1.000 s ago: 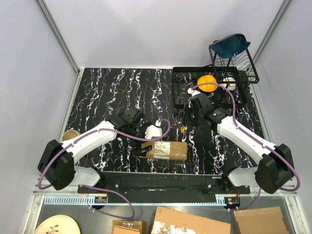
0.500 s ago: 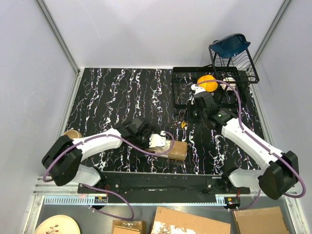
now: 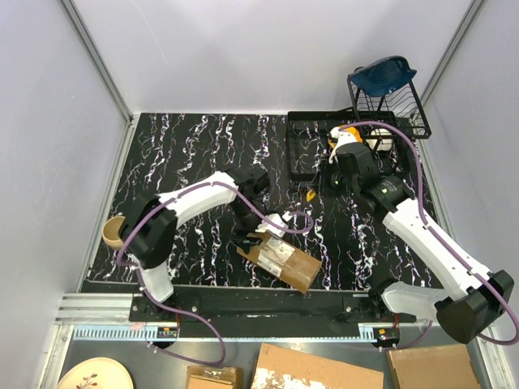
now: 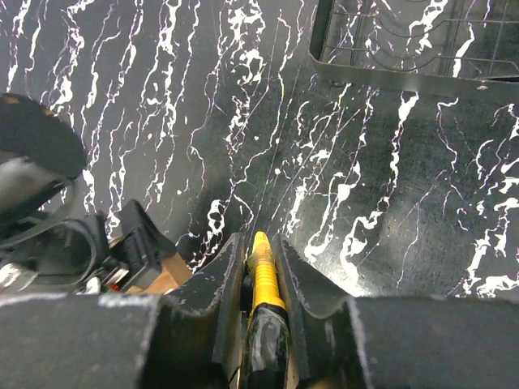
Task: Unpack the express box
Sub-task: Adjust the express box at the center of the board.
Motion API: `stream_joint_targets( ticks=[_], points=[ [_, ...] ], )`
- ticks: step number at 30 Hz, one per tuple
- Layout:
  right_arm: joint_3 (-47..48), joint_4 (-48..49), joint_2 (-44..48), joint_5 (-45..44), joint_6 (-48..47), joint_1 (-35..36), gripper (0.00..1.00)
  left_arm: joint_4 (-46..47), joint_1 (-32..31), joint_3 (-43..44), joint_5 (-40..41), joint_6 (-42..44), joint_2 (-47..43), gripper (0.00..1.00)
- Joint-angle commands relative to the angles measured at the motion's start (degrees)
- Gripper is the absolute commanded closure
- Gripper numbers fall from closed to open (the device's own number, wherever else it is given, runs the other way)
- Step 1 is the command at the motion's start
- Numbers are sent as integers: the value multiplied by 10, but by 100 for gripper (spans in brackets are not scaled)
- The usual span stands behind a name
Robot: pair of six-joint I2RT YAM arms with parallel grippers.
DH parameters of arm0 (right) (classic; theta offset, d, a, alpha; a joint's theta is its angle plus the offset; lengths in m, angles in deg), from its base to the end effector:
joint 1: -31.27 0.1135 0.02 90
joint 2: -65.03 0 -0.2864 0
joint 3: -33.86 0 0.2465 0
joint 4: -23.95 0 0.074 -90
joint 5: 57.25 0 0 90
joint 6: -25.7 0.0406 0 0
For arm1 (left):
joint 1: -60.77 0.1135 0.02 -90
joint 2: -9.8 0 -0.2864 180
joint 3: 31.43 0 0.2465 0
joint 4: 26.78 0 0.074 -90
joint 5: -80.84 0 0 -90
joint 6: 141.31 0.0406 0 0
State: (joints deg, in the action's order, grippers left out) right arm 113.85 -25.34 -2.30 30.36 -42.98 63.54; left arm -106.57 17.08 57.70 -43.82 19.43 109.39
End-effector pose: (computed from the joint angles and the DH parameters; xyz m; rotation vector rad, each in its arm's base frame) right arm 0.2056 0.1278 0.3634 -0.1912 2.2422 0.4680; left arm 0.2080 -0.2306 0.2438 2.4171 1.5591 -0.8741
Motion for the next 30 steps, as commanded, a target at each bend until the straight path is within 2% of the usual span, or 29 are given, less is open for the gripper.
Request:
stream_joint_targets(
  ticks=[1,4,6,10,13,18,19,21,30],
  points=[
    [33,-28,17,4,5,-13,100,-229,13,25,-80,136,52,38],
    [30,-32,20,1,2,-25,100,-231,14,55,-55,96,102,33],
    [26,-35,19,1,2,-36,100,-231,11,56,-11,90,134,30],
    [11,-36,25,6,-5,-48,100,-231,13,56,27,60,176,30],
    [-11,-30,26,41,-10,-48,100,-230,47,83,-6,30,187,27],
    [-56,-7,33,93,14,-49,100,-229,120,164,-98,-6,153,18],
    [-61,-6,35,102,21,-48,100,-229,125,184,-109,-16,153,1],
    [-73,-2,46,107,29,-49,100,-229,135,198,-135,-38,161,1],
    [-82,30,33,131,44,-48,100,-230,129,188,-137,-43,193,1]
  ],
)
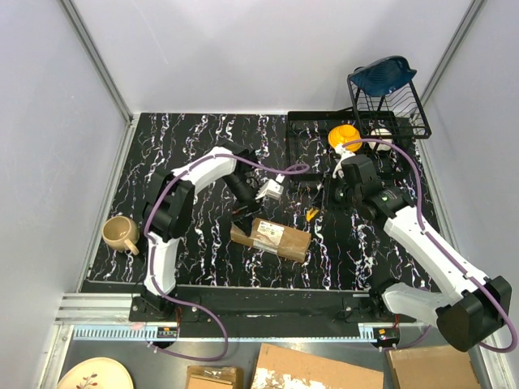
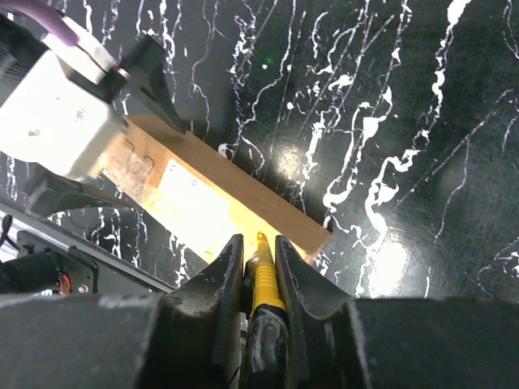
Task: Unpack the express box
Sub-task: Adjust the express box at the center of the board.
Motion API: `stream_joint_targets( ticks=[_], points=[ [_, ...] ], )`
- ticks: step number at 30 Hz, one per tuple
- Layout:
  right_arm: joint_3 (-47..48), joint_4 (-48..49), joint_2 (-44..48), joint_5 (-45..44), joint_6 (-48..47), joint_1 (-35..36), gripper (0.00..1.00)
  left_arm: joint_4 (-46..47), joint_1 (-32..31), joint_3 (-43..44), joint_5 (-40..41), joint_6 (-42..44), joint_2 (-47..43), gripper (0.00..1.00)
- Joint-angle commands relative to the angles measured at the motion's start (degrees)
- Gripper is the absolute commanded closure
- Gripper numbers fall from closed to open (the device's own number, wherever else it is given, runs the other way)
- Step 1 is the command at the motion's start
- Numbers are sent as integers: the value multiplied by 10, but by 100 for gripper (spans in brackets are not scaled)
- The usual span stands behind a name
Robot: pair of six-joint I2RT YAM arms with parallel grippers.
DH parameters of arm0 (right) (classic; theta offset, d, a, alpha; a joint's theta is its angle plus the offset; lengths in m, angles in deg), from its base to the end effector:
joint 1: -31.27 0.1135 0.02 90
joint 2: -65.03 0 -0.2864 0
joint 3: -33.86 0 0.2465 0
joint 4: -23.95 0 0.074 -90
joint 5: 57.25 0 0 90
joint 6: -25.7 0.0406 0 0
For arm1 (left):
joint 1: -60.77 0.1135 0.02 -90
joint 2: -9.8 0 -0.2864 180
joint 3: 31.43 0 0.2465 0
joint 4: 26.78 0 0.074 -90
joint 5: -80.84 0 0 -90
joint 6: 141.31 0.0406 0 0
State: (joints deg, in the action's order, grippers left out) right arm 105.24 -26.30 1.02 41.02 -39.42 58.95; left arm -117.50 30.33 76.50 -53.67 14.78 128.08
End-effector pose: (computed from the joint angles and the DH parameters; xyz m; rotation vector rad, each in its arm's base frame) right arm 0.1944 0.1086 0.3249 -0.1339 2.3908 0.6172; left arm 0.3118 -0.2163 0.2204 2.0438 1.9741 -1.1903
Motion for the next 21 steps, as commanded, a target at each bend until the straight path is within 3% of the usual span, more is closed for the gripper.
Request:
stream_joint_targets(
  ticks=[1,10,11,15,17,18,21],
  points=[
    [1,43,-3,30,10,-3,100,-120,-2,-5,-39,6,1,1],
    [-12,76,-50,33,4,-2,100,-14,64,-86,-51,-24,-148,1],
    [-13,77,-54,32,5,-3,100,18,67,-113,-33,-33,-202,1],
    [-12,86,-68,30,6,-3,100,317,56,-282,47,-127,-368,1],
    [-7,87,-70,28,9,-3,100,343,43,-305,95,-160,-383,1],
    [-4,88,-70,28,10,-3,100,402,42,-320,110,-205,-392,1],
    [1,91,-74,27,10,-3,100,450,10,-365,184,-199,-411,1]
  ],
)
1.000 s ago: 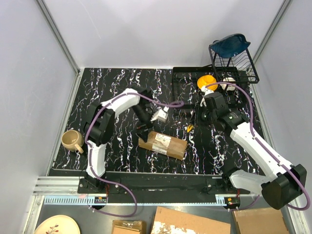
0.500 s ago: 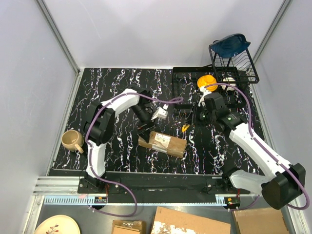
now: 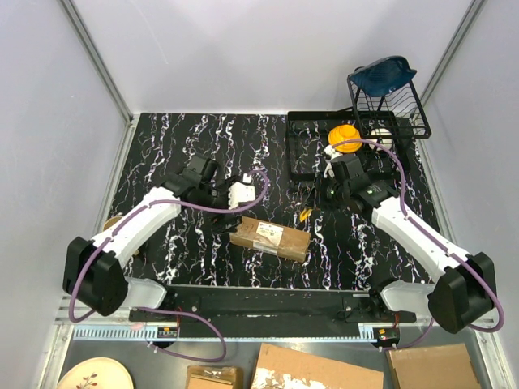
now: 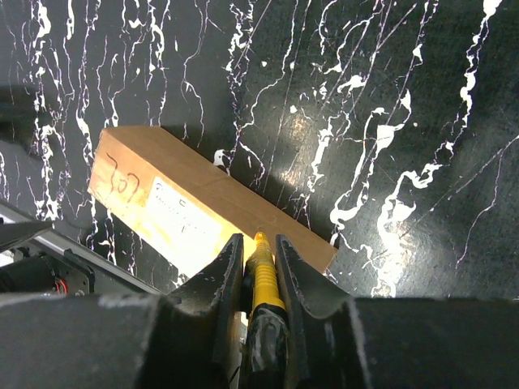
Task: Unpack the express box
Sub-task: Adjust the express box at the center of the board.
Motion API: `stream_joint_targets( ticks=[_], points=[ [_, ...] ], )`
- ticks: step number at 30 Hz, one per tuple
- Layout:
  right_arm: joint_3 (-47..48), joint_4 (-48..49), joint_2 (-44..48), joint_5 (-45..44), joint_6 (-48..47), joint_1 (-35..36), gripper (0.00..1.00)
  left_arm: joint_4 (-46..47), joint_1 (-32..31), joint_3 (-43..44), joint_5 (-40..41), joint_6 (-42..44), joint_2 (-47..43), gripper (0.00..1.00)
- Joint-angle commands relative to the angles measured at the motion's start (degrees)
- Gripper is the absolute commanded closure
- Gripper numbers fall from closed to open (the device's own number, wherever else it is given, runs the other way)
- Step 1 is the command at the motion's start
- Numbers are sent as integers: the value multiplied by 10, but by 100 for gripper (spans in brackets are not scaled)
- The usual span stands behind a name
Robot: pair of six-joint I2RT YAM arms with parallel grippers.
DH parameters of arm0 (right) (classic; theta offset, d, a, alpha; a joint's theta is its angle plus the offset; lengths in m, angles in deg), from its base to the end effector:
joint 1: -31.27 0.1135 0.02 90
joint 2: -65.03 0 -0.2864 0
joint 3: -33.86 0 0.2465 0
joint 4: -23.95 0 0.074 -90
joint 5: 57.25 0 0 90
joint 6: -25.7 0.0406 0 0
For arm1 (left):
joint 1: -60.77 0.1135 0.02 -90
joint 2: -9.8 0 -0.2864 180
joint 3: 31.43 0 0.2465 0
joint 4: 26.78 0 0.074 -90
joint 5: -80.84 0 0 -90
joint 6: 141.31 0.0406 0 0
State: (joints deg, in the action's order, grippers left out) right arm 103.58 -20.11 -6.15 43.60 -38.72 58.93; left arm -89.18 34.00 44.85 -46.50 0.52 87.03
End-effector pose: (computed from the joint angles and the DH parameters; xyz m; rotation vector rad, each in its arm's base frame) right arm 0.2213 0.1246 0.2971 -0.1395 2.4467 0.6566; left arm 0.2129 -0.1350 0.2937 1.7180 1.7868 -0.6881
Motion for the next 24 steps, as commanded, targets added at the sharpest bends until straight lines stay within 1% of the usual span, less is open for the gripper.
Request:
stream_joint_targets(
  ticks=[1,2,5,9,13,16,17,20,24],
  points=[
    [20,30,-4,-3,3,-2,100,178,-38,-69,138,-53,-7,1],
    [23,29,-5,-4,3,-2,100,184,-57,-76,181,-46,-15,1],
    [32,31,-7,-10,3,-2,100,212,-68,-96,218,-31,-24,1],
    [42,30,1,-20,6,-2,100,247,-87,-120,248,7,-22,1],
    [46,24,17,-33,7,-2,100,249,-101,-131,244,23,-21,1],
    [46,21,27,-35,8,-2,100,227,-108,-124,234,23,-31,1],
    [46,19,30,-36,7,-2,100,200,-109,-120,227,21,-34,1],
    [45,17,31,-37,7,-3,100,158,-117,-110,211,10,-50,1],
    [36,21,26,-31,7,-2,100,122,-134,-102,203,1,-65,1]
  ],
)
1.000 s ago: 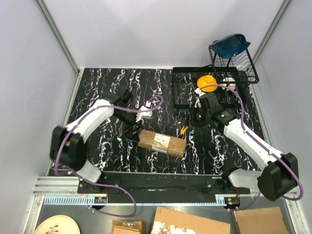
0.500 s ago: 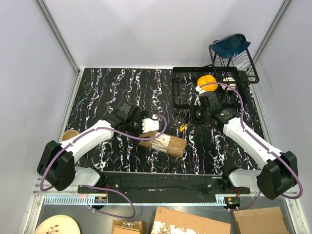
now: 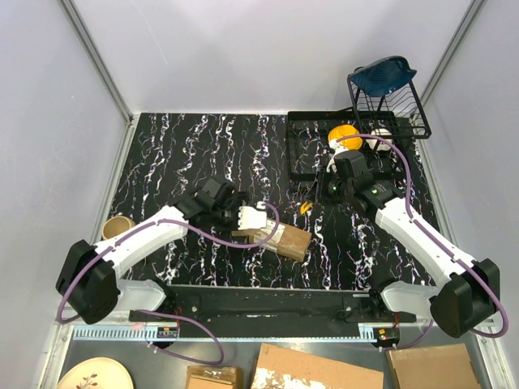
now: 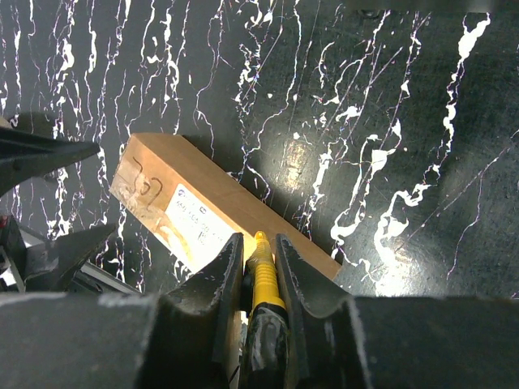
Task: Unpack the express box
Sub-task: Adjust the express box at the center of the board.
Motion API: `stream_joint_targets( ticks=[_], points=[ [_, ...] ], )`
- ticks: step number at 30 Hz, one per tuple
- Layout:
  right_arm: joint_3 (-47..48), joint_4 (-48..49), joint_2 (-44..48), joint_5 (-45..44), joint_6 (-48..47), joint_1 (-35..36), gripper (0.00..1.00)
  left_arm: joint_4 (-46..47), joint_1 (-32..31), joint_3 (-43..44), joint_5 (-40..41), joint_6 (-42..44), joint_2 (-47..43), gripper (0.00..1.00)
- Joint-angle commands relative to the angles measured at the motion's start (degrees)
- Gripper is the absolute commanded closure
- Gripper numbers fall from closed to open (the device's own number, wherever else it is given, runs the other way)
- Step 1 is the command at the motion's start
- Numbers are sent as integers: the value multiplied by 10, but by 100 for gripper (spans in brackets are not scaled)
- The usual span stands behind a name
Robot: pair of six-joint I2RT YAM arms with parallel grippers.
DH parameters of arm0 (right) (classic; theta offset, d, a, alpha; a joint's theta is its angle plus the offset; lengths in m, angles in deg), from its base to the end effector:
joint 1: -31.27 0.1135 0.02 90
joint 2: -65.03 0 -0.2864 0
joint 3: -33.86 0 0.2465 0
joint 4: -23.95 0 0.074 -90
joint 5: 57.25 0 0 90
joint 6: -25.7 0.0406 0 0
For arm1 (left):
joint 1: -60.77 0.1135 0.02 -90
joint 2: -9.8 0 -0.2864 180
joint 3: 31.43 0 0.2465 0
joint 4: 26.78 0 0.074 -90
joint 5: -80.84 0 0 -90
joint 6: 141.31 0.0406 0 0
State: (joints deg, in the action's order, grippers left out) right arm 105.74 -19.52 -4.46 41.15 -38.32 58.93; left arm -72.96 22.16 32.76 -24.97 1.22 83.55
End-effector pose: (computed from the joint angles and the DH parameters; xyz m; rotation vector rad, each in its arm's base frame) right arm 0.2204 0.1222 0.3170 -0.1136 2.3632 0.6403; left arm 0.1858 -0.1625 0.2541 1.8644 1.6775 -0.2518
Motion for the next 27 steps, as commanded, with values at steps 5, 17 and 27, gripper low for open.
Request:
stream_joint_targets(
  ticks=[5,17,27],
  points=[
    [4,21,9,-6,5,-2,100,-38,-37,24,38,19,-34,1],
    [2,21,56,-27,12,-2,100,63,-49,-53,97,118,-56,1],
    [-9,10,80,-38,0,-2,100,75,-87,-52,79,76,-31,1]
  ],
)
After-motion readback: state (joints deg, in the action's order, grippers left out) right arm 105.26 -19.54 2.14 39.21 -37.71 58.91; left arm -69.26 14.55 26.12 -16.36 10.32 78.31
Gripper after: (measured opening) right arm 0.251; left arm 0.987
